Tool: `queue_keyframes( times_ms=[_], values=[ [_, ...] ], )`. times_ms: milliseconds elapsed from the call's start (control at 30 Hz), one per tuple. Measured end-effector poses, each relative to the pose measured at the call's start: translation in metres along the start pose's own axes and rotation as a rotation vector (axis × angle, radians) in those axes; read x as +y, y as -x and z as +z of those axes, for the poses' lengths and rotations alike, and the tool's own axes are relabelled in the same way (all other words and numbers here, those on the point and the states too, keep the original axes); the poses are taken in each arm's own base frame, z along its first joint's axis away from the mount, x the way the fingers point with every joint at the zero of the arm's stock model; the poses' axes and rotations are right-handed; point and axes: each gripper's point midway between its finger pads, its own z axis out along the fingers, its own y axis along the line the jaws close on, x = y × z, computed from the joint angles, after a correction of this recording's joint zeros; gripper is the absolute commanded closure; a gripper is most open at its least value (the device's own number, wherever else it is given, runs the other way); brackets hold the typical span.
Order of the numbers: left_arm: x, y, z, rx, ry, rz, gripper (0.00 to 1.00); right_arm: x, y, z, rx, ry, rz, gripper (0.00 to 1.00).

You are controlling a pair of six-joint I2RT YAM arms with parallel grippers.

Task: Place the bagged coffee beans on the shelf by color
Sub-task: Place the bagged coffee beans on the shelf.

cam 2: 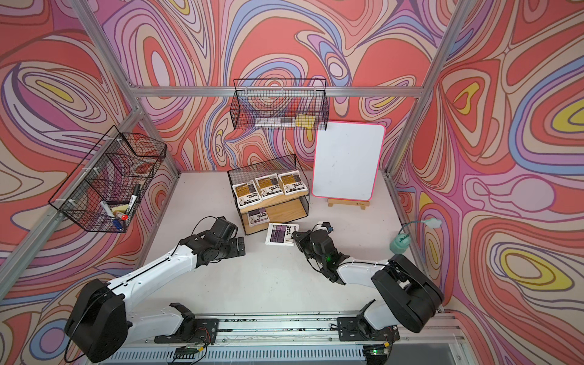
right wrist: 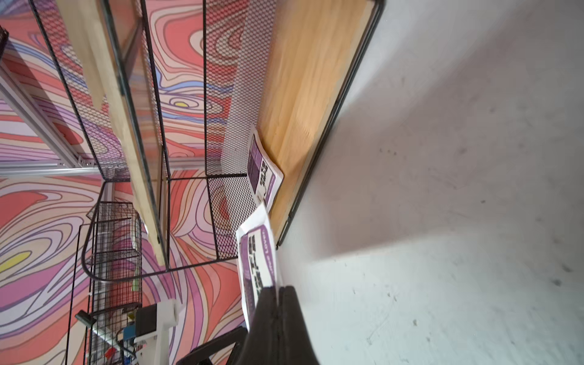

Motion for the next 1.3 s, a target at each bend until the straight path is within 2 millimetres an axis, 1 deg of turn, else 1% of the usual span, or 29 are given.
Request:
queue_keyframes(
  times_ms=[100, 233, 300, 467, 533, 800, 1033, 1133, 1300],
  values=[
    [-0.001, 0.003, -0.003, -0.002, -0.005, -0.008, 0.01, 0.001, 0.014, 0.003, -0.080, -0.025, 0.028, 1.00],
    [-0.006, 0.009, -0.008, -0.013, -0.023, -0.029, 0.01, 0.011, 0.029, 0.015, -0.158, -0.026, 0.073, 1.00],
    [-0.007, 0.013, -0.010, -0.020, -0.034, -0.043, 0.01, 0.009, 0.032, 0.021, -0.182, -0.033, 0.093, 1.00],
    [-0.013, 0.020, -0.017, -0.035, -0.063, -0.070, 0.01, -0.009, 0.039, 0.032, -0.245, -0.082, 0.141, 1.00],
    [-0.015, 0.021, -0.018, -0.033, -0.071, -0.076, 0.01, -0.012, 0.041, 0.035, -0.270, -0.090, 0.155, 1.00],
    [-0.017, 0.019, -0.018, -0.015, -0.091, -0.097, 0.01, -0.005, 0.054, 0.052, -0.361, -0.082, 0.217, 1.00],
    [-0.019, 0.017, -0.019, -0.003, -0.103, -0.111, 0.01, 0.000, 0.054, 0.077, -0.416, -0.099, 0.268, 1.00],
    [-0.020, 0.017, -0.022, -0.002, -0.115, -0.122, 0.01, -0.004, 0.051, 0.087, -0.436, -0.125, 0.289, 1.00],
    [-0.024, 0.020, -0.027, -0.003, -0.133, -0.131, 0.01, -0.014, 0.049, 0.098, -0.473, -0.166, 0.322, 1.00]
  ],
)
